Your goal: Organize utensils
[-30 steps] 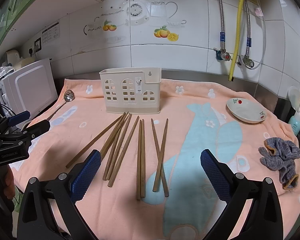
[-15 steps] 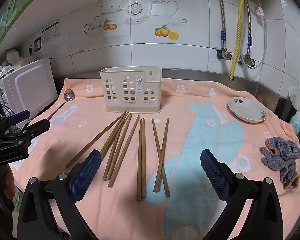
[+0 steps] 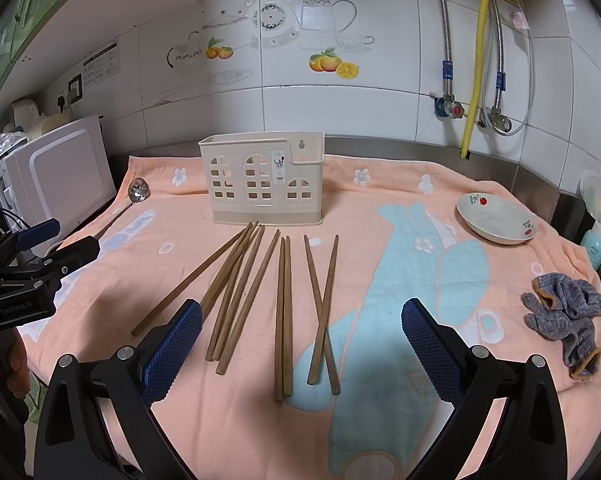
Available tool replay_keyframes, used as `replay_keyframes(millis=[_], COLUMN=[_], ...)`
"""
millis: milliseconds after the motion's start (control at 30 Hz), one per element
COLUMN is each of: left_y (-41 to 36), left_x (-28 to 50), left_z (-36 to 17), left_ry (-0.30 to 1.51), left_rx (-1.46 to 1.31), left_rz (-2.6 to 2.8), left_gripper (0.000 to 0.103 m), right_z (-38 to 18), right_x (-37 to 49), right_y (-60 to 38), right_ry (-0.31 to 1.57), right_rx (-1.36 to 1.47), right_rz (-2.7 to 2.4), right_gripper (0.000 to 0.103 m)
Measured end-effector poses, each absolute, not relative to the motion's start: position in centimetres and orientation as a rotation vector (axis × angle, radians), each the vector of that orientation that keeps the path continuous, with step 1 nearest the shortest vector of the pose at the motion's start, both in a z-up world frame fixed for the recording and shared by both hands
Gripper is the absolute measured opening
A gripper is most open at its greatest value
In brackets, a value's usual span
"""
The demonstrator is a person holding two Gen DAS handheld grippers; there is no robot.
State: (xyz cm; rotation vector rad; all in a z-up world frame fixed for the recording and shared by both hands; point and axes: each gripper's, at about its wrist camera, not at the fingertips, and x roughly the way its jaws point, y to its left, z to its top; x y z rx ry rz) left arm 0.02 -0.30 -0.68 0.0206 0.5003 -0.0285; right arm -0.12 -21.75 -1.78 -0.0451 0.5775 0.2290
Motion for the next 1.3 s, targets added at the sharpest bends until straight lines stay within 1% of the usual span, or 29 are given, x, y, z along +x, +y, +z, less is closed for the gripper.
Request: replay_keyframes(millis=[567,1100,1200,1267,1300], left_y=[0.2,0.5,0.5,0.5,0.6], left_x=[1.0,3.4,3.7,3.8,4.0], left_z=[-1.5,-4.3,-4.8,-5.1,-5.2], left_ry=[0.528,0.621,0.64,0.649,0.654], left_rx=[-0.003,-0.026,-0.028,-0.03,-0.031], left_rz=[-0.033,-0.045,-0.048,-0.051,-0.052], left_gripper=[0.098,0.098,0.098,0.098,0.098], right_z=[-3.2,-5.5,-6.0,-6.4,-6.5], right_x=[0.6,2.5,2.7,2.8,2.9], right_y=[-21.9,-21.7,-21.6,-21.6,-21.6], right_ry=[0.615,0.698,0.716,0.732,0.738], right_rx=[-0.043,-0.046,-0.048,-0.043,-0.04], right_rz=[0.225,0.224,0.226,0.231,0.232], right_gripper=[0.096,0.095,0.093,0.086,0.086])
